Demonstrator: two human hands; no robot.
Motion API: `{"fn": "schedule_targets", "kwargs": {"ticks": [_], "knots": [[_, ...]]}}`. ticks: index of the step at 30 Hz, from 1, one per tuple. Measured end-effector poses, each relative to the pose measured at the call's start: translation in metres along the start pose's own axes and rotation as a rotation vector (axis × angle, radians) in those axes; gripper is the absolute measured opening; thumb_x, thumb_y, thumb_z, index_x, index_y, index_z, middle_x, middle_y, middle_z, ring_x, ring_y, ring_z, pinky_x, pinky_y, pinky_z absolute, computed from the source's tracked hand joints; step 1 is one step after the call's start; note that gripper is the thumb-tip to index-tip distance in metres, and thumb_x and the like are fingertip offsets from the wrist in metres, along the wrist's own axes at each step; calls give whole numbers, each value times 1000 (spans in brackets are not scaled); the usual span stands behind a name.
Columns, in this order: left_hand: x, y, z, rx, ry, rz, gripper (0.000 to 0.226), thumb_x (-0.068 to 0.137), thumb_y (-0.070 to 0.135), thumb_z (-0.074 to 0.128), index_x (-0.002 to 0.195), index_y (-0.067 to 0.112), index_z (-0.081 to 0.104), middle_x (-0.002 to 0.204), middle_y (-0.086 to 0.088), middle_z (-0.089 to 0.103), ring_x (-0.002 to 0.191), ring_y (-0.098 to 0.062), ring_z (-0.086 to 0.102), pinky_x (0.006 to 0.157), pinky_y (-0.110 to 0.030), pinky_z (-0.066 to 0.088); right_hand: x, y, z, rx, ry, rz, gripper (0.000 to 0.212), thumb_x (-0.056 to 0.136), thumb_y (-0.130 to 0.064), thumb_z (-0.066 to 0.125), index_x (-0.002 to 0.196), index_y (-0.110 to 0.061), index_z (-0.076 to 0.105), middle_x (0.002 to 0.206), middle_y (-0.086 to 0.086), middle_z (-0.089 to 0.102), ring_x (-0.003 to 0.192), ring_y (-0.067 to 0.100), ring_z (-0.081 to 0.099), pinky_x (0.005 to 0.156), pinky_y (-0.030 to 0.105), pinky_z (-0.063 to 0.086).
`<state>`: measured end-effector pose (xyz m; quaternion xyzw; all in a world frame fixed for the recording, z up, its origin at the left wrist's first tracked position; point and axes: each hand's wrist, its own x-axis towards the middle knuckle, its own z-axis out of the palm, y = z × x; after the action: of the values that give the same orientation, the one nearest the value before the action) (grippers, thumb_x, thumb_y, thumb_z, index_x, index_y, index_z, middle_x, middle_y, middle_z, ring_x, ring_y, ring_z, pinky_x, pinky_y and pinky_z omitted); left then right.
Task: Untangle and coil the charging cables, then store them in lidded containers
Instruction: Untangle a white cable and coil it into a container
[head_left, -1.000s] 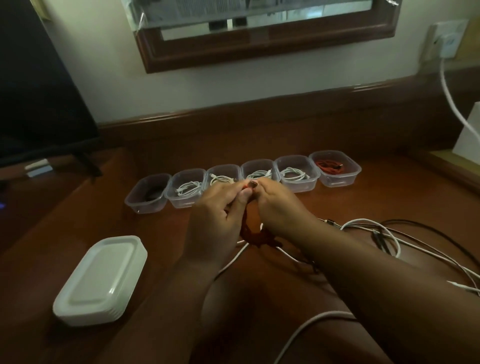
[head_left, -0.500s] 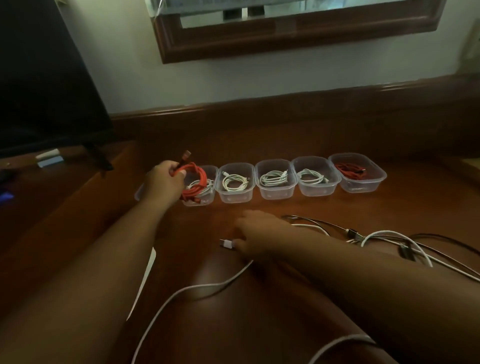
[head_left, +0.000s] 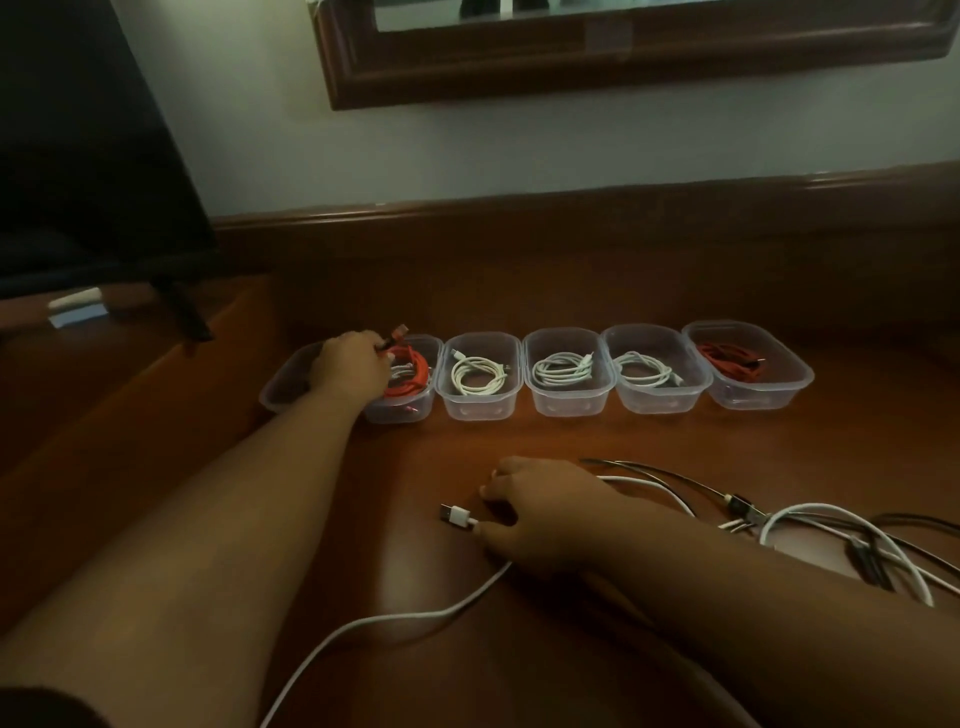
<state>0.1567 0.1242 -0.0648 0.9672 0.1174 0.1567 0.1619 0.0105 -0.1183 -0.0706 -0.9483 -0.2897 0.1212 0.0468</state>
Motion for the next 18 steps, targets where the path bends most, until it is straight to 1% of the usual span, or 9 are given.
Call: {"fn": "schedule_targets", "kwargs": {"ticks": [3, 5, 6, 8, 9, 11, 13, 15, 18], "knots": [[1, 2, 0, 178, -68, 19, 27, 96, 37, 55, 115, 22, 67, 104, -7, 68, 99, -27, 61, 85, -44, 55, 2, 2, 0, -12, -14, -2, 56, 95, -56, 45, 134, -18, 56, 130, 4, 51, 115, 22, 54, 97, 40, 49], [4, 4, -6, 236, -120, 29, 28, 96, 38, 54, 109, 20, 70, 98, -6, 68, 94, -27, 63, 84, -42, 54, 3, 2, 0, -11, -4, -9, 55, 95, -55, 45, 134, -18, 56, 130, 4, 51, 116, 23, 53, 97, 41, 49], [6, 4, -9, 255, -152, 33, 28, 96, 37, 52, 108, 20, 70, 99, -6, 69, 95, -27, 63, 85, -43, 54, 2, 2, 0, -12, 9, -12, 54, 95, -54, 45, 133, -18, 57, 129, 4, 51, 115, 23, 54, 97, 41, 49], [7, 5, -11, 306, -190, 83, 29, 98, 35, 48, 116, 22, 66, 110, -5, 68, 104, -27, 61, 94, -45, 48, 0, 1, 3, -13, 35, -16, 53, 95, -54, 45, 131, -18, 59, 127, 3, 52, 113, 23, 55, 96, 41, 49], [6, 6, -12, 334, -182, 123, 29, 99, 34, 45, 122, 25, 62, 116, -4, 66, 108, -27, 60, 98, -46, 44, 0, 1, 4, -10, 42, -14, 53, 95, -54, 46, 131, -18, 58, 127, 3, 52, 113, 23, 55, 95, 41, 49], [2, 6, -12, 392, -166, 187, 35, 101, 38, 42, 132, 29, 54, 124, -4, 64, 115, -27, 57, 99, -48, 37, -1, 0, 6, -2, 40, -15, 54, 94, -54, 46, 134, -18, 56, 129, 3, 50, 115, 24, 54, 97, 41, 49], [-2, 9, -12, 507, -200, 225, 43, 101, 45, 38, 142, 33, 45, 134, -6, 59, 123, -30, 52, 102, -50, 35, -1, -1, 7, 4, 32, -14, 56, 95, -54, 46, 137, -18, 54, 132, 4, 49, 118, 24, 53, 99, 41, 48], [-5, 12, -13, 619, -244, 255, 47, 102, 46, 34, 147, 34, 37, 140, -9, 53, 128, -32, 46, 104, -53, 33, -1, -1, 7, 7, 55, -11, 56, 94, -54, 46, 135, -18, 55, 132, 4, 50, 118, 25, 53, 99, 42, 47], [-8, 17, -17, 629, -290, 270, 48, 103, 43, 29, 149, 32, 34, 142, -12, 49, 129, -34, 44, 105, -55, 33, -2, 1, 8, 5, 66, -5, 55, 94, -54, 46, 134, -18, 56, 133, 5, 50, 119, 25, 53, 100, 42, 47]]}}
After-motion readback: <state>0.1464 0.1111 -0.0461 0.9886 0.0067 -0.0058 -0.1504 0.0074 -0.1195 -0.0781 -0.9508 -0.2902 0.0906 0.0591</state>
